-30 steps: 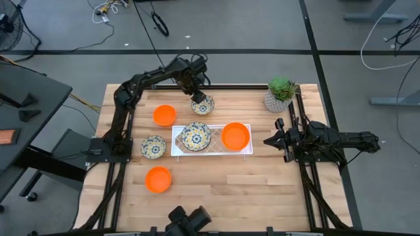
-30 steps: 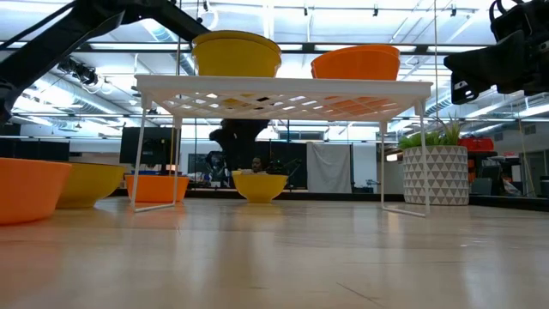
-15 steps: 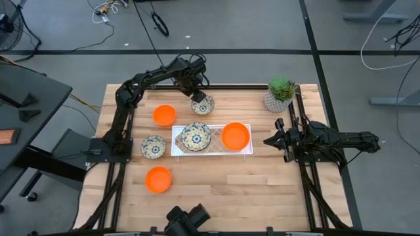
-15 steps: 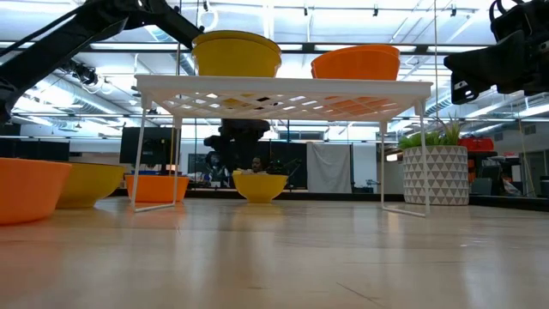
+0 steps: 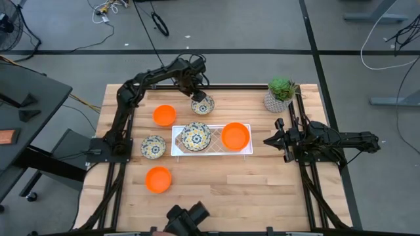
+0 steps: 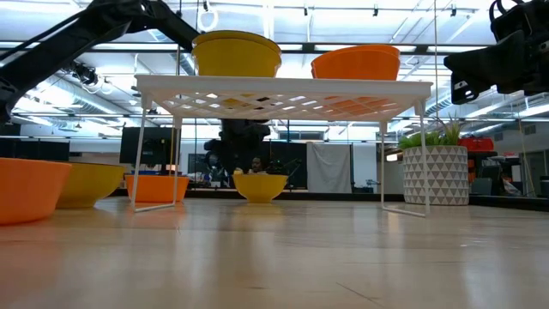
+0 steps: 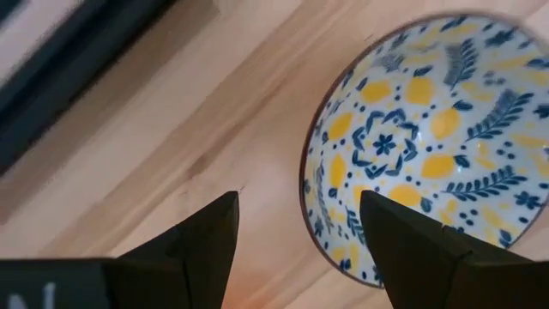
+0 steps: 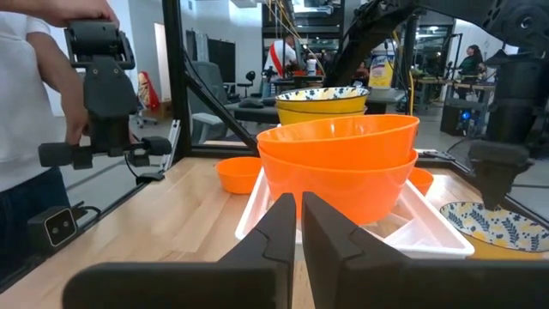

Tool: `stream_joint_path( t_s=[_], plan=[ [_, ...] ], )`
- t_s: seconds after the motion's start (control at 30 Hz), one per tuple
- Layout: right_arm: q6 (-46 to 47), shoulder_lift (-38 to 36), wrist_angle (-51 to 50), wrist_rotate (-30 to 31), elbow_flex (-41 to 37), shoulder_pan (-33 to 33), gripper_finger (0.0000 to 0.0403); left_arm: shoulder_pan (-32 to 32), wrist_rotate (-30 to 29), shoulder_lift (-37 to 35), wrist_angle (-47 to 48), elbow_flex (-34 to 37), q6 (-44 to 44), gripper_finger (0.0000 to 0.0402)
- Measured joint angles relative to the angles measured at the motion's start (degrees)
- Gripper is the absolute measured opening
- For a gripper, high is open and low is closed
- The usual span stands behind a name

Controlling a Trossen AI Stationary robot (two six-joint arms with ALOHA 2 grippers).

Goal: Pick & Place Mini bowls
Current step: Stack the white patterned bowl on the white patterned bowl on the shelf

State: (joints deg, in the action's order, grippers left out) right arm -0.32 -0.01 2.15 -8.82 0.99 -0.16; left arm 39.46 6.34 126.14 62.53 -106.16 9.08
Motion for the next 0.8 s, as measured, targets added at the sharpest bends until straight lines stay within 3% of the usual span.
stream_joint_path(
  t_s=[0.6,0.8],
  plan=[
    [-0.01,0.00,0.00,0.00,0.00,0.00,0.0027,0.33,-0.16,0.73,-0.77,0.06,0.75,0.0247],
    [-0.02,0.00,0.00,0.00,0.00,0.00,0.0027,0.33,-0.18,0.73,-0.74,0.06,0.79,0.0219]
  ],
)
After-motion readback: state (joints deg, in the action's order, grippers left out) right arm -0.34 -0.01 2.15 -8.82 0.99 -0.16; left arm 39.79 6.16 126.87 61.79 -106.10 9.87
